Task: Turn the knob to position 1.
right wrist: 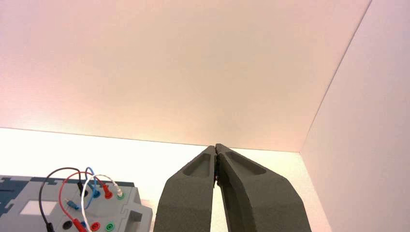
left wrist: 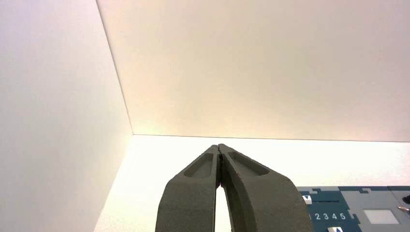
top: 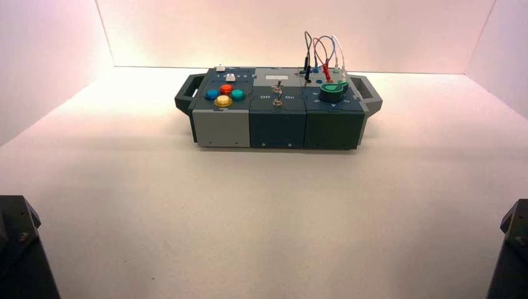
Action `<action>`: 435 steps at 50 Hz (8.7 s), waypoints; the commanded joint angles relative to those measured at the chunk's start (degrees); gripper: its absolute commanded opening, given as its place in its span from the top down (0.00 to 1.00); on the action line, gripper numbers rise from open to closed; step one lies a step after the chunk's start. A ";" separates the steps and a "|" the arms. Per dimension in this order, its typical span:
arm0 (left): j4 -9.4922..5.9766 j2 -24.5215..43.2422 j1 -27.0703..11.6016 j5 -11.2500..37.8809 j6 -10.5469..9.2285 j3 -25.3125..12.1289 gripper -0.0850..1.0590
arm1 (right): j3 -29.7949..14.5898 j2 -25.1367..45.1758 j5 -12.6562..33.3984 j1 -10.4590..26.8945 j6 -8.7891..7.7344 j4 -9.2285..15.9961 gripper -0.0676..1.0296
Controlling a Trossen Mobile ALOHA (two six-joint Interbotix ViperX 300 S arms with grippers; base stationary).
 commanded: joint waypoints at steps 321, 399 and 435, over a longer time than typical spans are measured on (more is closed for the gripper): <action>-0.62 14.24 -20.57 43.95 7.21 -18.02 0.95 | -38.41 43.42 54.76 21.27 -17.14 4.31 0.96; -0.62 14.06 -20.57 44.03 7.21 -17.93 0.95 | -39.29 47.90 51.59 23.20 -17.58 2.99 0.96; -0.62 14.15 -20.57 44.12 7.29 -17.93 0.95 | -39.20 49.04 51.33 23.29 -17.58 4.22 0.96</action>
